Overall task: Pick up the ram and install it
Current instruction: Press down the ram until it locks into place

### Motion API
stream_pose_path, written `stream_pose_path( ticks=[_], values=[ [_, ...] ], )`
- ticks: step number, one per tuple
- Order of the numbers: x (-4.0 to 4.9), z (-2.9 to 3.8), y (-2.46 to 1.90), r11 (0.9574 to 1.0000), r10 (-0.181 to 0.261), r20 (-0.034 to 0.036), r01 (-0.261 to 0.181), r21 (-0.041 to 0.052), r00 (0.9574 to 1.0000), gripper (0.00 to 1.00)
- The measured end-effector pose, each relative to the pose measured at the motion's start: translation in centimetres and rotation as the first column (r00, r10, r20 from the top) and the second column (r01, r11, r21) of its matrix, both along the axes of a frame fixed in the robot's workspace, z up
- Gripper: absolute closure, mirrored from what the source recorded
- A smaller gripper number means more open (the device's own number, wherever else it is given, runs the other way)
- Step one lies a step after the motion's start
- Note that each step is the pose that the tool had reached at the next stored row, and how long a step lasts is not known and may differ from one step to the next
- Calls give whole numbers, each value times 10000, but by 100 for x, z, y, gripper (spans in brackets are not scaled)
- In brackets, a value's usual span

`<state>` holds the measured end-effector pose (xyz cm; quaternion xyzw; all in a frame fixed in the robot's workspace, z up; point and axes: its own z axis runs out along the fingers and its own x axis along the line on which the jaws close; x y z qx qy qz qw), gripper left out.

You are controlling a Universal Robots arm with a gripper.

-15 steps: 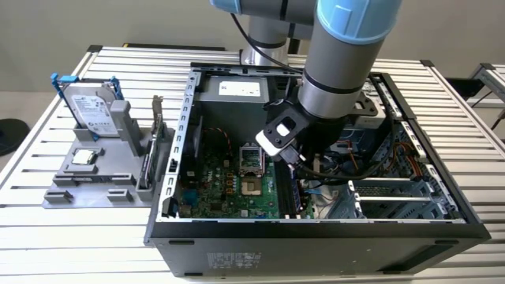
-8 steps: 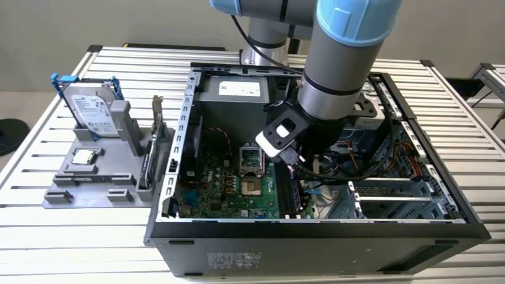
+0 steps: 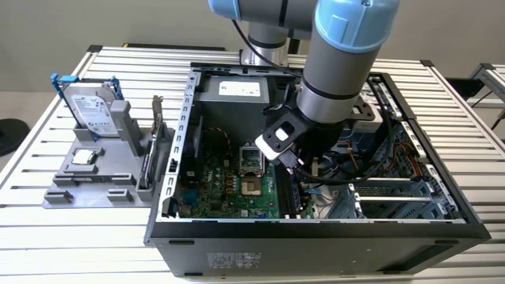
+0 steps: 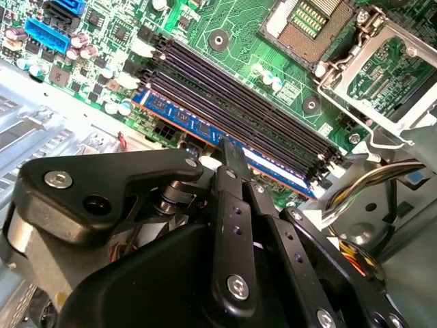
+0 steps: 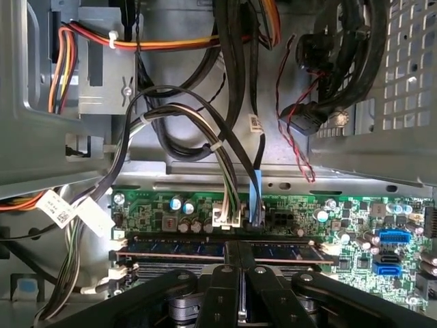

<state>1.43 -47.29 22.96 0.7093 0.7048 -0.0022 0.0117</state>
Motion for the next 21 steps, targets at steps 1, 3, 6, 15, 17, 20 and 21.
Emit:
stream_pose_path(
  ticks=[1, 3, 6, 15, 17, 20, 21],
  values=[
    [0, -5, 0, 10000, 0, 0, 0, 0, 10000, 100],
    [0, -14, 0, 10000, 0, 0, 0, -1, 10000, 100],
    [0, -27, 0, 10000, 0, 0, 0, -1, 10000, 100],
    [0, -55, 0, 10000, 0, -1, 0, -5, 10000, 100],
    [0, -61, 0, 10000, 0, -1, 0, -5, 10000, 100],
    [0, -65, 0, 10000, 0, 0, 0, -2, 10000, 100],
    [0, -65, 0, 10000, 0, 0, 0, -2, 10000, 100]
  ],
)
